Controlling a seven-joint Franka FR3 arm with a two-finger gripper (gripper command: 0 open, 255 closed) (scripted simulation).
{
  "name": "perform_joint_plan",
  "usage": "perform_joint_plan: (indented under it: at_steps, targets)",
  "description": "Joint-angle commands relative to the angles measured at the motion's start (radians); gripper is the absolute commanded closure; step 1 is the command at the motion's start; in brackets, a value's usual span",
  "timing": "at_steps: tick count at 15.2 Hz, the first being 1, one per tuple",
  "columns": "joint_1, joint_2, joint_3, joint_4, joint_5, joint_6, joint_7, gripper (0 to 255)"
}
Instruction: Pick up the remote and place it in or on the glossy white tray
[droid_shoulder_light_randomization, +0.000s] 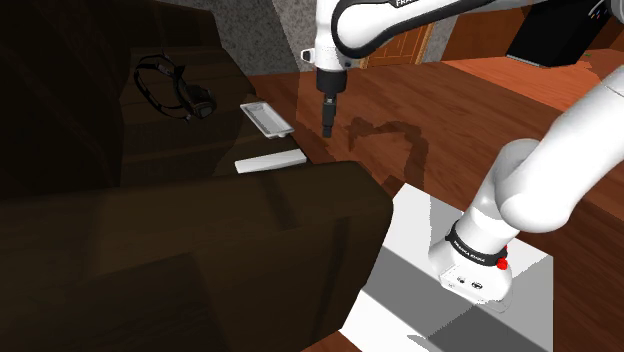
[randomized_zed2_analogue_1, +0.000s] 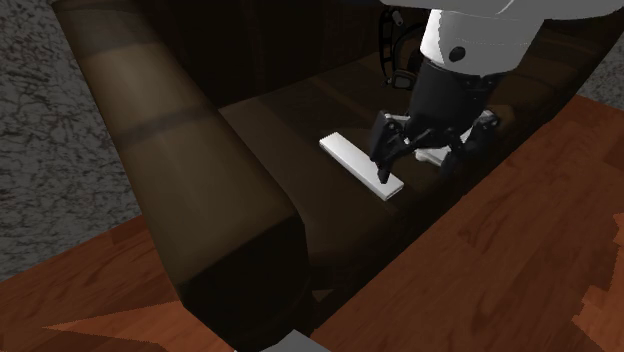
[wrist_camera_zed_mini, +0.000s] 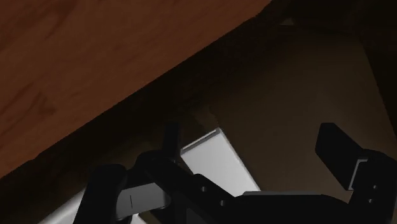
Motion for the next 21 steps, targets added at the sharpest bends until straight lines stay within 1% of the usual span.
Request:
perform_joint_plan:
  at_steps: [1,7,12,13,21]
  targets:
    - [0.015,0.072,0.009,0.042,0.004,0.040,-0.036,0]
    - [0.050,0.269,0.038,0.171,0.010,0.133,-0.142,0]
    - [0.078,0.428,0.070,0.299,0.003,0.185,-0.220,0]
    - [0.080,0.442,0.074,0.311,0.002,0.189,-0.226,0]
    - [0.082,0.492,0.073,0.271,-0.002,0.279,-0.223,0]
